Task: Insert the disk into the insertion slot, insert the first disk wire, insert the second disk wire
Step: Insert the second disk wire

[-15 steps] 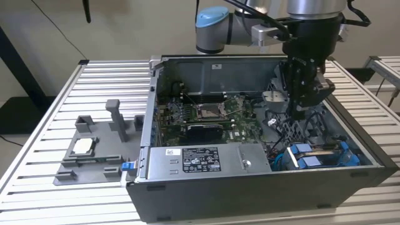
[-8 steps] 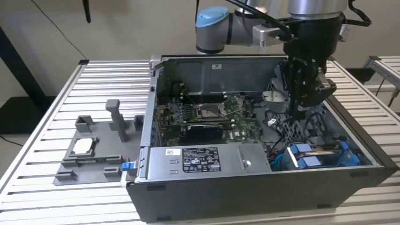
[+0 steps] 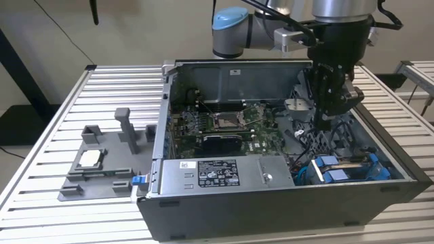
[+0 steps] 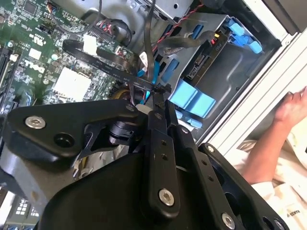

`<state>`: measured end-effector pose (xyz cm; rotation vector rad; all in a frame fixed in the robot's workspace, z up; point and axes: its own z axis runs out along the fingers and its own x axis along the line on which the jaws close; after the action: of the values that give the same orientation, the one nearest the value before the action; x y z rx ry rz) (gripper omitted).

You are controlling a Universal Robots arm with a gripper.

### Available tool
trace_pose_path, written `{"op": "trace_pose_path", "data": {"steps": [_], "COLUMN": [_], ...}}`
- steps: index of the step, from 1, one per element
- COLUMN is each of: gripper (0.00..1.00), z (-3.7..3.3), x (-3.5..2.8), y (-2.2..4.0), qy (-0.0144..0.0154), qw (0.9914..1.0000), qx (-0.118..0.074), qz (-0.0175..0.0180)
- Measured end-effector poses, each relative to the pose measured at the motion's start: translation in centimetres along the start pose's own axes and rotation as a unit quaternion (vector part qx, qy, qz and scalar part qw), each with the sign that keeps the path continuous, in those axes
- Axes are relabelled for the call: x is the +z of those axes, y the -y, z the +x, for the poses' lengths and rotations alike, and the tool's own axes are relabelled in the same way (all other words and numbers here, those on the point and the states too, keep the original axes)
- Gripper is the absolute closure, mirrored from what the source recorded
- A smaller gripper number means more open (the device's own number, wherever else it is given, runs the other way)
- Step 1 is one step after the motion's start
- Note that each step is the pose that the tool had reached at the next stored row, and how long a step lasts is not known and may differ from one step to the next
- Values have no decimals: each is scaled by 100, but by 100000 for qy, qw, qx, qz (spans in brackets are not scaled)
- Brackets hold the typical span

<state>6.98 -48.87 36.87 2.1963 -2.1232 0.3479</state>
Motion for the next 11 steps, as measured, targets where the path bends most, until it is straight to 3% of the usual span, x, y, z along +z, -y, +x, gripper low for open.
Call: {"op": "trace_pose_path", "data": {"steps": [4, 6, 7, 9, 11], "gripper": [84, 84, 84, 84, 84], "z": [37, 84, 106, 150, 205], "x": [7, 17, 21, 31, 44], "y": [0, -3, -3, -5, -6], "qy": [-5, 331, 707, 1863, 2792], "qw": [100000, 99999, 99997, 99982, 99960], "qx": [-11, 39, 81, 217, 322], "qz": [-15, -21, -11, 11, 31]}}
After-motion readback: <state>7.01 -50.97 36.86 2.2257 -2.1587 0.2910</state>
